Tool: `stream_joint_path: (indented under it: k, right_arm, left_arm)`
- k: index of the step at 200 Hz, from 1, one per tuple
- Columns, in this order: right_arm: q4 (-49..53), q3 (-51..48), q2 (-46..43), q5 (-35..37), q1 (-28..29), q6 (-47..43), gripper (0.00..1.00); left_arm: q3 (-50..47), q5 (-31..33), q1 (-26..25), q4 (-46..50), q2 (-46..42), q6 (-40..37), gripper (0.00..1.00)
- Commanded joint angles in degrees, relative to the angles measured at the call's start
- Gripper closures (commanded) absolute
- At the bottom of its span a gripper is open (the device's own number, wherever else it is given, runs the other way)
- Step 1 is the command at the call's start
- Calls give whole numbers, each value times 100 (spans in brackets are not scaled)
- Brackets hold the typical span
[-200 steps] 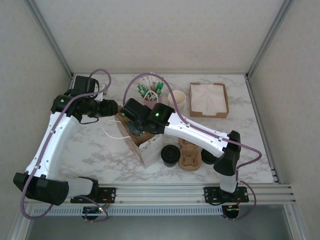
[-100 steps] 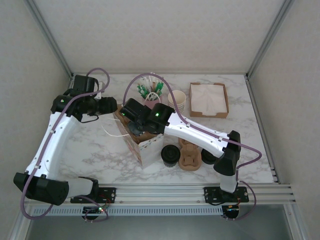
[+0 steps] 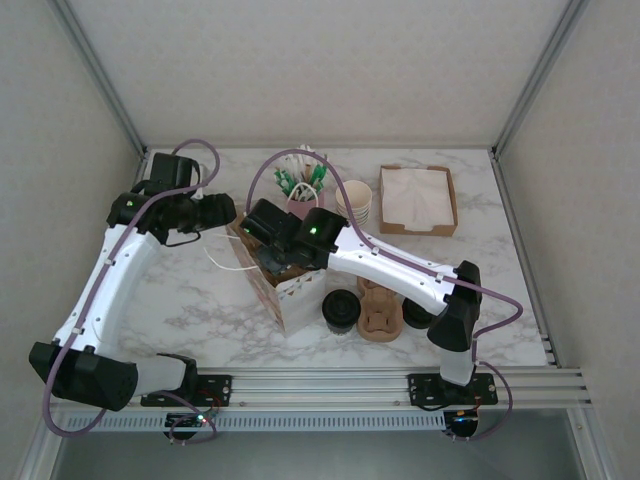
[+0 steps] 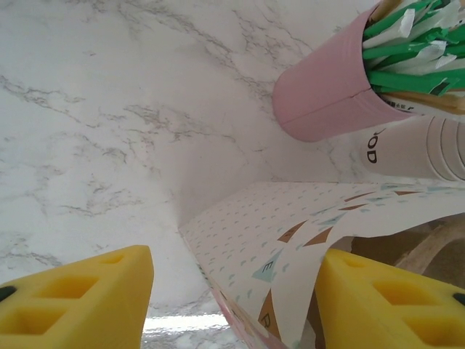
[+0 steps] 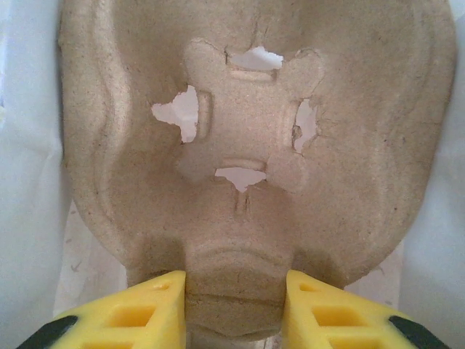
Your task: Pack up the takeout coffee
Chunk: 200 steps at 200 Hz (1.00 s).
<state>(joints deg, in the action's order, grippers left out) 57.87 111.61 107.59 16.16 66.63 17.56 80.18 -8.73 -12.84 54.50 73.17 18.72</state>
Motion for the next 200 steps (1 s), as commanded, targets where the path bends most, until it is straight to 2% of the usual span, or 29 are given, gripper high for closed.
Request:
stream_joint_path:
  k: [1, 46, 123, 200]
  right_arm:
    - [149, 44, -65, -45, -35, -13, 66]
    - [537, 457, 315, -36, -72, 69, 66]
    - [1110, 1046, 888, -466, -252, 108, 66]
    - [1421, 1431, 1425, -719, -310, 35, 67]
  left_arm:
    - [-9, -180, 64, -177, -159, 201, 38]
    - [67, -682, 67, -161, -421, 166, 31]
    - [113, 288, 110, 35, -669, 265, 32]
    - [-17, 248, 212, -112, -554, 62, 33]
